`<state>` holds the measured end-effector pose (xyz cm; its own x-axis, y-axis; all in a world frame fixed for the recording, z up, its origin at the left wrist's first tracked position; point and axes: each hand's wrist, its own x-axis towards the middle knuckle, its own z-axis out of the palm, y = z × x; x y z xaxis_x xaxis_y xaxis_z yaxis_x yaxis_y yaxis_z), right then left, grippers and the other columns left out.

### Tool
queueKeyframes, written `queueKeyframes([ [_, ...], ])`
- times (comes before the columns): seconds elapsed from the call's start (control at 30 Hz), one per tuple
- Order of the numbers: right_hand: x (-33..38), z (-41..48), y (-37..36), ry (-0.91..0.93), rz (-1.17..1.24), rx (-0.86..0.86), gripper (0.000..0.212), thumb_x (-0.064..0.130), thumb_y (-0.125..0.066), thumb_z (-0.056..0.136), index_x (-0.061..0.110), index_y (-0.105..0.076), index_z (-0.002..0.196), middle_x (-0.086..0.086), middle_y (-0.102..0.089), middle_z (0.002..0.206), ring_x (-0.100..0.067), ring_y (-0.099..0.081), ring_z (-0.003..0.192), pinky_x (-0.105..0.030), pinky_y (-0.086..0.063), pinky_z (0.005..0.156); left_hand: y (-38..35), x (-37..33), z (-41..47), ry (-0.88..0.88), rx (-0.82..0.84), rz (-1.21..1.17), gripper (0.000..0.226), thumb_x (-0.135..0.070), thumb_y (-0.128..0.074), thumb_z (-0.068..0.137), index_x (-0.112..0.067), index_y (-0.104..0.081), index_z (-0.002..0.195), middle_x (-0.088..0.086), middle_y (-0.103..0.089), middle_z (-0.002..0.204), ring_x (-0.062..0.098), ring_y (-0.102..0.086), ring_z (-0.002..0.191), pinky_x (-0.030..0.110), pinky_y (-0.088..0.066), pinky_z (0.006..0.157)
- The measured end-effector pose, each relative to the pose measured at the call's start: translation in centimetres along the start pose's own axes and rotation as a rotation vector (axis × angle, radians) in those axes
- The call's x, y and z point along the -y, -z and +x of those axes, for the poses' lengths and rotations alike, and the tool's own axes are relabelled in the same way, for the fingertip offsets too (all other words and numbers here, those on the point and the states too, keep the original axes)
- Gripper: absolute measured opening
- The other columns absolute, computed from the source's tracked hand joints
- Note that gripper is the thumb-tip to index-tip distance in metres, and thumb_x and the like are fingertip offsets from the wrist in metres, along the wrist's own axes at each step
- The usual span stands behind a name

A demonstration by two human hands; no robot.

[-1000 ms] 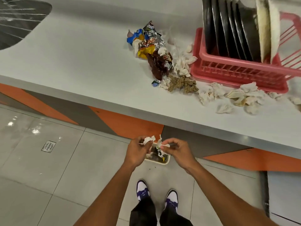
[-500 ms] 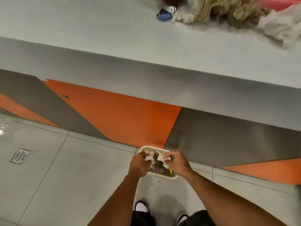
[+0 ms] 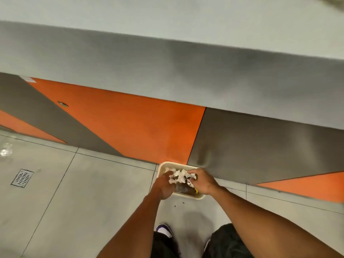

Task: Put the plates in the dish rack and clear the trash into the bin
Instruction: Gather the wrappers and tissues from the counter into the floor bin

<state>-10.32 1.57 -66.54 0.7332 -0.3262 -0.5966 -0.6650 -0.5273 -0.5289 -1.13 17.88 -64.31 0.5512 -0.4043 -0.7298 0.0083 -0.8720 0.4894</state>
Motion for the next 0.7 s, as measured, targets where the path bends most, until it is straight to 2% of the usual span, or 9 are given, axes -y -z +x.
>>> queueKeyframes([
  [0.1,2.7,-4.2,3.0,0.020,0.036,-0.062,0.026,0.016,-0.059,0.098,0.024,-0.074,0.117,0.003,-0.068,0.129,-0.017,-0.061,0.122,-0.025,-0.045,0.103,1.5,-2.7,-4.2,-0.052,-0.100,-0.123,0.044,-0.017,-0.062,0.096,-0.014,-0.054,0.139,0.007,-0.065,0.128,0.023,-0.064,0.113,0.022,-0.046,0.085],
  [0.2,6.0,-10.0,6.8,0.037,0.136,-0.147,0.020,0.017,-0.058,0.099,0.022,-0.074,0.110,0.003,-0.072,0.115,-0.017,-0.067,0.105,-0.027,-0.052,0.090,3.3,-6.2,-10.3,-0.099,-0.191,-0.337,0.036,-0.013,-0.061,0.095,-0.016,-0.059,0.131,0.000,-0.067,0.115,0.014,-0.065,0.097,0.020,-0.048,0.079],
  [0.3,9.5,-16.9,10.7,0.098,0.271,-0.229,0.015,0.021,-0.060,0.100,0.022,-0.074,0.106,0.007,-0.073,0.105,-0.012,-0.067,0.095,-0.031,-0.055,0.084,4.8,-9.6,-17.2,-0.130,-0.283,-0.504,0.026,-0.009,-0.060,0.096,-0.019,-0.064,0.120,0.001,-0.069,0.106,0.016,-0.066,0.093,0.017,-0.050,0.074],
  [0.37,11.8,-21.6,13.9,0.145,0.345,-0.239,0.015,0.022,-0.059,0.101,0.024,-0.073,0.107,0.011,-0.072,0.104,-0.006,-0.066,0.095,-0.026,-0.055,0.083,6.0,-12.0,-21.8,-0.152,-0.342,-0.561,0.021,-0.011,-0.062,0.095,-0.022,-0.067,0.113,0.001,-0.072,0.101,0.017,-0.069,0.092,0.015,-0.051,0.073],
  [0.47,14.9,-28.0,18.6,0.199,0.419,-0.241,0.019,0.021,-0.057,0.103,0.026,-0.072,0.113,0.017,-0.070,0.109,0.000,-0.064,0.100,-0.017,-0.052,0.085,7.9,-15.9,-28.4,-0.240,-0.395,-0.562,0.021,-0.018,-0.063,0.096,-0.026,-0.066,0.116,-0.002,-0.072,0.101,0.017,-0.070,0.092,0.023,-0.054,0.075],
  [0.57,17.2,-34.1,23.1,0.260,0.490,-0.282,0.020,0.022,-0.057,0.103,0.028,-0.071,0.116,0.022,-0.068,0.113,0.005,-0.062,0.104,-0.009,-0.047,0.084,10.2,-20.4,-35.1,-0.362,-0.418,-0.558,0.021,-0.022,-0.063,0.097,-0.032,-0.065,0.115,-0.011,-0.071,0.103,0.008,-0.068,0.094,0.024,-0.056,0.074],
  [0.63,18.1,-37.2,25.7,0.300,0.529,-0.302,0.021,0.021,-0.058,0.103,0.029,-0.071,0.117,0.024,-0.068,0.113,0.008,-0.062,0.103,-0.009,-0.047,0.085,11.5,-23.4,-38.7,-0.461,-0.410,-0.556,0.020,-0.023,-0.063,0.098,-0.033,-0.066,0.115,-0.015,-0.071,0.105,0.003,-0.066,0.098,0.025,-0.057,0.081],
  [0.7,18.7,-40.0,28.0,0.333,0.563,-0.327,0.021,0.019,-0.059,0.102,0.029,-0.070,0.117,0.023,-0.069,0.112,0.007,-0.062,0.105,-0.013,-0.050,0.090,12.6,-26.4,-42.1,-0.559,-0.393,-0.545,0.020,-0.023,-0.064,0.098,-0.031,-0.066,0.115,-0.016,-0.072,0.104,0.001,-0.066,0.099,0.021,-0.055,0.084],
])
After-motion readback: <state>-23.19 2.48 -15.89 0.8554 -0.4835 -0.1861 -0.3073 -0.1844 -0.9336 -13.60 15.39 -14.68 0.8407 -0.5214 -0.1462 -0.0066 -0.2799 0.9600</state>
